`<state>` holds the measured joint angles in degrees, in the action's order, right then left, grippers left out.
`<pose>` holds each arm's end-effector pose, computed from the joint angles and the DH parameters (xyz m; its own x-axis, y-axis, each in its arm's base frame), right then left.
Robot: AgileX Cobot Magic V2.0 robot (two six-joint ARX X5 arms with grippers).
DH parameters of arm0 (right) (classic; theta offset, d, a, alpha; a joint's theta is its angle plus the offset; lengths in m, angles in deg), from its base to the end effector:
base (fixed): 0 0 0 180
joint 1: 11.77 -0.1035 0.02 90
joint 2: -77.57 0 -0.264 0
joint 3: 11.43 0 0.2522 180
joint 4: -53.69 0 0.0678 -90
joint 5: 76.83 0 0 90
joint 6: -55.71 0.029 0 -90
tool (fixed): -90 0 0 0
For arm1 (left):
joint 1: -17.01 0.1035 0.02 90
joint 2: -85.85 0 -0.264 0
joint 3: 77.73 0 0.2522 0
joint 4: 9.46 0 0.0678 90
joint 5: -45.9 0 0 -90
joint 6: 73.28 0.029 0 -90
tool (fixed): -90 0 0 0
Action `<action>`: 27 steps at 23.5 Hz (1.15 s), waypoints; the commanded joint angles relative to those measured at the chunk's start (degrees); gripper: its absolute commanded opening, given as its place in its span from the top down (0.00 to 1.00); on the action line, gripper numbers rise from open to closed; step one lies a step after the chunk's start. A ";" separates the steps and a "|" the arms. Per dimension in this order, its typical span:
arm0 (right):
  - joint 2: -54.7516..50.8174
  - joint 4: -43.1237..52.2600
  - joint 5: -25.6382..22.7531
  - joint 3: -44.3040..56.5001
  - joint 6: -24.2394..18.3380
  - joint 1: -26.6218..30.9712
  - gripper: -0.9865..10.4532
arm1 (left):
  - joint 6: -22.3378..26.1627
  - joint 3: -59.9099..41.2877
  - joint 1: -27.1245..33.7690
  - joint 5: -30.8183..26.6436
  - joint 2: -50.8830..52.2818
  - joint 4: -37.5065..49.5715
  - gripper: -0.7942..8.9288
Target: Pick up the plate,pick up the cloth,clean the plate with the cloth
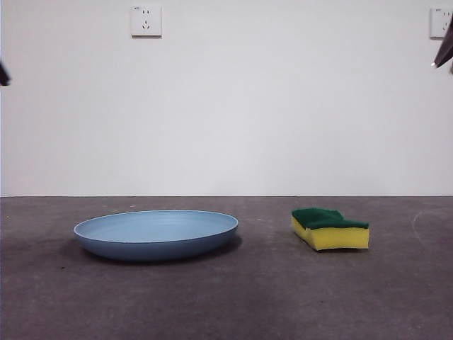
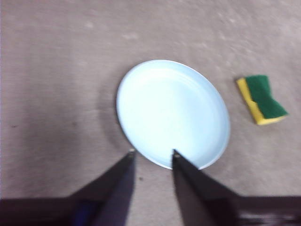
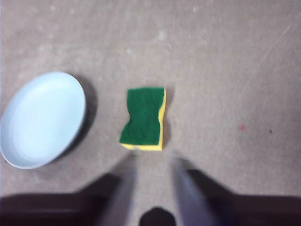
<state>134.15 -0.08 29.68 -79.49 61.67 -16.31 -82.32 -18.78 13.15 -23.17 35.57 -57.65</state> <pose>0.1912 0.0235 0.3097 0.6845 0.3394 -0.6451 -0.2143 0.9396 0.2670 0.1727 -0.0220 0.2842 0.6948 -0.4049 -0.5944 0.2339 0.9087 -0.3457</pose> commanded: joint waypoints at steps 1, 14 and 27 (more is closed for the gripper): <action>0.28 0.02 0.09 -0.20 -0.90 -0.02 0.44 | 0.00 0.87 0.04 2.21 -2.89 0.98 0.34; 0.26 0.00 0.07 -0.20 2.12 -0.04 0.45 | 0.50 20.37 -5.25 -4.31 -39.67 1.86 0.34; 0.26 -0.02 0.07 -0.20 2.12 -0.04 0.45 | 1.38 24.30 -9.81 -10.45 -57.22 3.56 0.34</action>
<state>134.41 -0.37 29.70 -79.51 63.44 -16.31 -81.56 5.89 3.58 -33.95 -20.32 -54.11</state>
